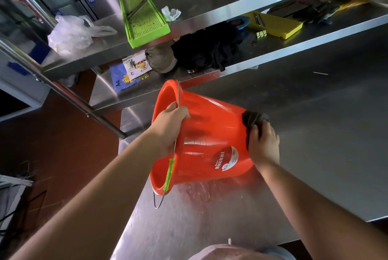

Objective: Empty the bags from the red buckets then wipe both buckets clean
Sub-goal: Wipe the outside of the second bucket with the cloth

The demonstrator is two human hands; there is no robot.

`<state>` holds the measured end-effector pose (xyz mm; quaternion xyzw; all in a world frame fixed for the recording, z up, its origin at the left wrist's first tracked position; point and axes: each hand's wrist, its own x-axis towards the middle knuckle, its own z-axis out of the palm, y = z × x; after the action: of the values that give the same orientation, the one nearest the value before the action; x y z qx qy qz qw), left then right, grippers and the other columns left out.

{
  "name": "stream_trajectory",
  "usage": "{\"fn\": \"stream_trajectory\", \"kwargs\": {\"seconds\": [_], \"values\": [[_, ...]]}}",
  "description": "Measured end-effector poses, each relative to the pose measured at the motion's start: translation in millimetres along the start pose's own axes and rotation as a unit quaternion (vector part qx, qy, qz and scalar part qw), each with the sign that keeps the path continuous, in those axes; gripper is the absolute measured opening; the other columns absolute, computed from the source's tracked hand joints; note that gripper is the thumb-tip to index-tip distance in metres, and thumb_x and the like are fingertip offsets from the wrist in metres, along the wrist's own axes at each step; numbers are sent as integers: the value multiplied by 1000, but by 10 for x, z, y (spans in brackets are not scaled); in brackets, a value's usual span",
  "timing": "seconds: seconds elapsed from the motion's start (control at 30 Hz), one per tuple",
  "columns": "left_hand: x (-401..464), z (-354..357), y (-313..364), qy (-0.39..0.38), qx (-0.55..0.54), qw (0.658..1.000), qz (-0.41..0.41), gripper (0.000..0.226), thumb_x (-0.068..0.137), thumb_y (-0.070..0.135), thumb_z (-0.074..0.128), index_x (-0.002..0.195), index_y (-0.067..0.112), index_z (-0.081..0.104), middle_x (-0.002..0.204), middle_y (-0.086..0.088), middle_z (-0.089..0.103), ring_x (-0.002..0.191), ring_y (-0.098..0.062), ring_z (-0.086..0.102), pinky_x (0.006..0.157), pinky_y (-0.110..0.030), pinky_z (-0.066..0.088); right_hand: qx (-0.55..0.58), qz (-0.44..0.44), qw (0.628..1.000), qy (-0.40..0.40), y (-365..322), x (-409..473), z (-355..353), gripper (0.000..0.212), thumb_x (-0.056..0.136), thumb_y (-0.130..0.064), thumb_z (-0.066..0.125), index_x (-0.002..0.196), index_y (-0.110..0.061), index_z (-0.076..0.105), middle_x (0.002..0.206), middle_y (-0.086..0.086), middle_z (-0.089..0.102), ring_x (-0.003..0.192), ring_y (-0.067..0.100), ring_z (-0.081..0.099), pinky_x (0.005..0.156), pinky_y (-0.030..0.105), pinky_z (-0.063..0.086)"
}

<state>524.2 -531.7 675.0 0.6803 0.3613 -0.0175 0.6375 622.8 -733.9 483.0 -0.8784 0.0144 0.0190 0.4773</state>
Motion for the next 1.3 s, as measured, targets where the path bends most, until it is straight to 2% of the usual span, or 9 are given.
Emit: {"fn": "stream_trajectory", "kwargs": {"seconds": [0.2, 0.4, 0.5, 0.57, 0.67, 0.87, 1.03, 1.17, 1.3], "values": [[-53, 54, 153, 19, -20, 999, -19, 12, 91, 15, 60, 82, 14, 67, 71, -12, 66, 52, -26, 66, 57, -39, 61, 87, 139, 985, -51, 46, 92, -73, 32, 94, -47, 39, 111, -28, 57, 98, 2, 61, 98, 30, 59, 81, 33, 37], [-24, -16, 335, 40, -20, 997, -68, 19, 97, 20, 62, 86, 5, 68, 58, -12, 69, 43, -24, 67, 41, -35, 55, 76, 153, 984, -57, -27, 26, -79, 45, 87, -50, 36, 116, -27, 61, 109, 5, 68, 90, 23, 55, 82, 33, 42], [-11, 22, 365, 45, -17, 996, -73, 18, 98, 22, 63, 93, 6, 67, 60, -13, 69, 45, -26, 69, 42, -38, 56, 60, 142, 986, -67, -159, -38, -104, 45, 91, -48, 35, 124, -27, 58, 113, 8, 69, 102, 32, 63, 92, 43, 51], [6, 54, 383, 49, -7, 996, -74, 18, 98, 23, 63, 91, 7, 66, 60, -12, 68, 47, -26, 70, 43, -38, 57, 11, 131, 990, -58, -326, -182, -82, 48, 96, -48, 35, 135, -27, 53, 129, 9, 64, 120, 36, 55, 103, 50, 42], [55, 77, 398, 47, -2, 996, -73, 18, 98, 24, 62, 98, 7, 66, 63, -12, 68, 49, -26, 70, 47, -39, 59, -29, 85, 995, -39, -707, -571, -16, 43, 101, -44, 38, 133, -21, 54, 134, 8, 59, 127, 34, 45, 104, 50, 34], [168, 27, 401, 62, 15, 996, -65, 27, 97, 27, 67, 113, 6, 66, 81, -14, 74, 53, -21, 73, 47, -34, 59, 104, -143, 979, -97, -1475, -1367, 58, 43, 97, -44, 30, 124, -24, 57, 118, -8, 60, 115, 18, 50, 95, 44, 39], [184, -27, 402, 36, 25, 996, -75, 24, 99, 27, 63, 111, 7, 66, 73, -14, 74, 57, -24, 74, 53, -37, 61, 28, -246, 967, -64, -1090, -1231, 23, 37, 99, -38, 40, 125, -20, 58, 118, -3, 60, 110, 23, 53, 93, 42, 40], [159, -48, 421, 23, 22, 996, -81, 27, 101, 26, 60, 113, 3, 66, 72, -15, 74, 59, -29, 75, 53, -44, 61, -2, -103, 995, 5, -407, -891, 42, 34, 95, -35, 41, 112, -14, 62, 106, 9, 65, 101, 35, 56, 86, 44, 40], [151, -17, 424, 11, 12, 996, -89, 39, 103, 30, 58, 123, -4, 61, 84, -22, 77, 69, -36, 78, 56, -48, 63, 62, 65, 996, 10, 121, -617, 20, 24, 102, -28, 44, 114, -10, 56, 115, 15, 63, 109, 37, 57, 89, 43, 42]]}}
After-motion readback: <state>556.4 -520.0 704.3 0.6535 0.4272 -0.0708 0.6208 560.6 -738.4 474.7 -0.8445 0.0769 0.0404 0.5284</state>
